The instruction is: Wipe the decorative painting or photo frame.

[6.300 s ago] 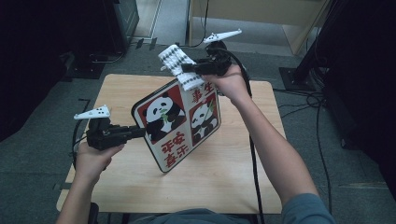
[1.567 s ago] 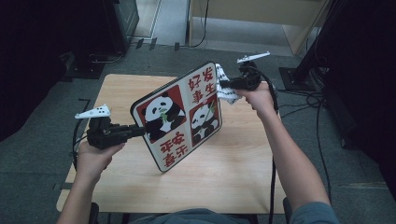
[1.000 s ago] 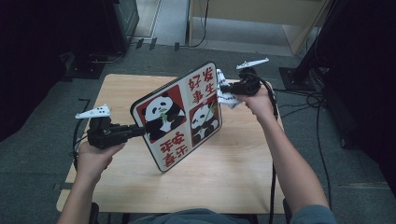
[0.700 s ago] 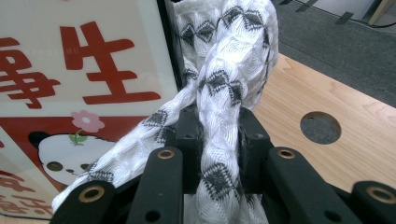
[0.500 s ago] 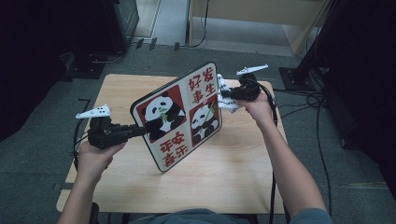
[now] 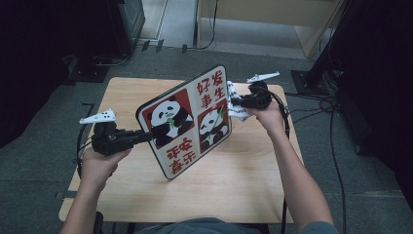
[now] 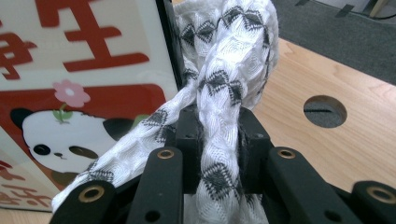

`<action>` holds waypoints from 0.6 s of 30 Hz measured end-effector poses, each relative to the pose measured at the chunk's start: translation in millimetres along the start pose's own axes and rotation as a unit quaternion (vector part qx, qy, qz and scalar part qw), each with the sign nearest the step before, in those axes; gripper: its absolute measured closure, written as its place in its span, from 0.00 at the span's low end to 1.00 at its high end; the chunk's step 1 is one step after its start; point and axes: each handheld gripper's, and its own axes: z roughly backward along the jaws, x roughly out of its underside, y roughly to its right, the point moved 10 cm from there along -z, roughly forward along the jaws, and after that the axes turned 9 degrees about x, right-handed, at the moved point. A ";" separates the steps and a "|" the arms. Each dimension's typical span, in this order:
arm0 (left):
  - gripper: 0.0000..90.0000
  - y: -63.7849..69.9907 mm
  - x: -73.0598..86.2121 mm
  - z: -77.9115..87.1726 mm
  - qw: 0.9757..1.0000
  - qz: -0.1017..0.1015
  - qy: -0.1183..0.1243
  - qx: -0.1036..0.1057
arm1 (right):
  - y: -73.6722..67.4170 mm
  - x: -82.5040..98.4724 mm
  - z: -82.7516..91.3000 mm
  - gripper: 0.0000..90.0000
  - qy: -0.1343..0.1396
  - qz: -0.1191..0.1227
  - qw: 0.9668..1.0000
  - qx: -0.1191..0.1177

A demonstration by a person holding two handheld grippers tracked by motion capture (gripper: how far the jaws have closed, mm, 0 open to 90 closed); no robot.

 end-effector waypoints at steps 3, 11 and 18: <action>0.86 -0.1 0.0 -0.1 1.000 0.000 0.000 0.000 | -0.1 3.0 -0.5 0.84 0.000 -0.003 1.000 0.001; 0.86 -0.6 -0.1 -0.7 1.000 0.002 0.001 0.001 | 2.3 11.0 -4.3 0.84 -0.001 -0.006 1.000 -0.002; 0.86 -0.5 0.3 -0.8 1.000 0.000 -0.001 0.001 | 3.2 19.9 -8.1 0.84 -0.012 -0.008 1.000 -0.001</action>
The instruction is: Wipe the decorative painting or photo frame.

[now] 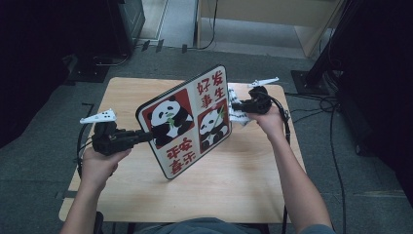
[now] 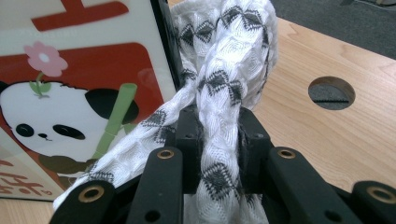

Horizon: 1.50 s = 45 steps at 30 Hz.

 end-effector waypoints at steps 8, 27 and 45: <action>0.86 0.3 0.3 -0.6 1.000 -0.001 -0.002 0.000 | -0.1 7.7 -4.0 0.84 0.003 -0.009 1.000 0.004; 0.85 0.2 0.2 -1.5 1.000 0.003 -0.002 0.004 | 2.3 23.2 -10.3 0.84 -0.014 -0.015 1.000 0.003; 0.85 0.2 0.4 -2.2 1.000 0.004 -0.003 0.002 | 5.3 43.9 -20.6 0.84 -0.033 -0.020 0.999 0.006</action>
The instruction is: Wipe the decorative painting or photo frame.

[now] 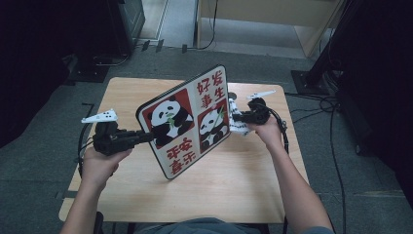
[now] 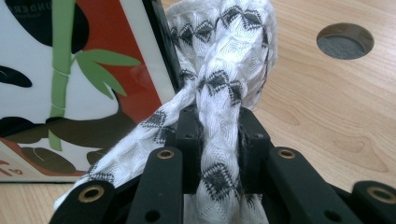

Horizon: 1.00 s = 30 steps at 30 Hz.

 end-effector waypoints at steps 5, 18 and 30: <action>0.85 0.2 0.2 -0.1 1.000 0.000 -0.001 -0.001 | 1.1 7.1 -3.5 0.84 -0.005 -0.006 1.000 0.001; 0.85 0.0 0.2 -0.2 1.000 -0.001 -0.003 -0.003 | 4.3 26.9 -13.3 0.83 -0.009 -0.012 1.000 0.012; 0.85 -0.5 0.4 -0.3 1.000 0.000 0.001 0.000 | 8.8 35.7 -15.4 0.83 -0.023 -0.011 0.999 0.026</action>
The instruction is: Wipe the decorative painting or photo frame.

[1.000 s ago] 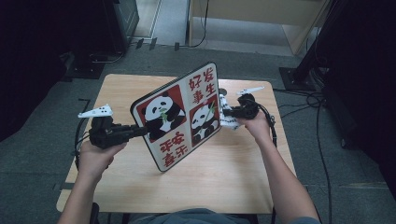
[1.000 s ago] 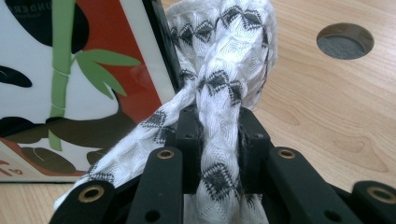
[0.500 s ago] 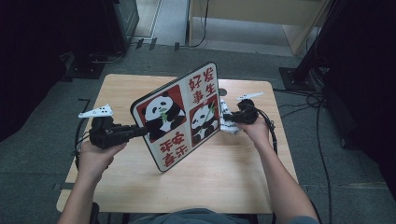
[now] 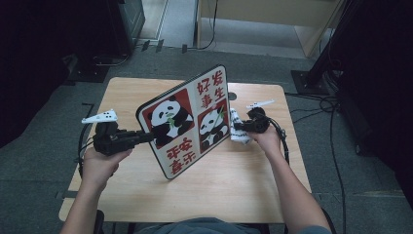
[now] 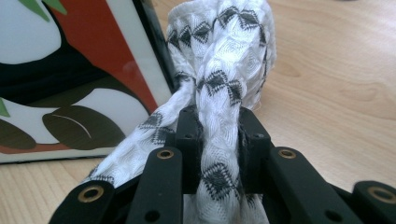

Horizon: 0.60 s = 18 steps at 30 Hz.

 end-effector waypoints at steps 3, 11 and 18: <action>0.85 0.2 0.3 -0.1 1.000 0.000 0.002 0.001 | 5.9 -4.1 4.8 0.83 0.014 -0.010 1.000 0.004; 0.85 0.4 1.1 0.2 1.000 0.000 0.001 0.001 | 25.9 -9.5 13.7 0.83 0.031 -0.025 0.999 0.022; 0.85 0.3 1.3 0.1 1.000 -0.001 0.000 0.001 | 52.1 -7.7 16.6 0.83 0.033 -0.038 0.997 0.050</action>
